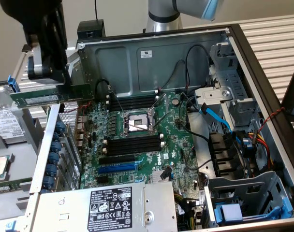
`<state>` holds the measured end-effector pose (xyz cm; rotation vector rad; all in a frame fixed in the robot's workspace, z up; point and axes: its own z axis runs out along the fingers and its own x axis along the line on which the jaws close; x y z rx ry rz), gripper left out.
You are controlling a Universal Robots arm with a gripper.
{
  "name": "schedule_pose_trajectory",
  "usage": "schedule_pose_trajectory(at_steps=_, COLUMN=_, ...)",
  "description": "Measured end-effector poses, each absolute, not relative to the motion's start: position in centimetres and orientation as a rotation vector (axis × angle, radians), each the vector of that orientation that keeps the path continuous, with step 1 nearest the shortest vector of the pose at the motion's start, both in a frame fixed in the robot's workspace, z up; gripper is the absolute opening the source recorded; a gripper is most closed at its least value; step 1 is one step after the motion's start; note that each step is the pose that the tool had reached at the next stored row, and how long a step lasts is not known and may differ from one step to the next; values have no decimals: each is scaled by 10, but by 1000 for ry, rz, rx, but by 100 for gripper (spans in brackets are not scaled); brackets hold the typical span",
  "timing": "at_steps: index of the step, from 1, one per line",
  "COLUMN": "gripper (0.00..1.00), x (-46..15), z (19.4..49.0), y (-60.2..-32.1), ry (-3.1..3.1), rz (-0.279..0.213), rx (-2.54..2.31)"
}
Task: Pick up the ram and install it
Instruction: 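Pick up the ram and move it above insertion slot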
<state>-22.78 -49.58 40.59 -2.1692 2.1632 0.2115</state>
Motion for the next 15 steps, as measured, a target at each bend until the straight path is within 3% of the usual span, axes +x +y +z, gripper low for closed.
schedule_pose_trajectory(at_steps=15, gripper=12, x=-134, z=405, y=-496, ry=2161, rz=216, rx=-2167)
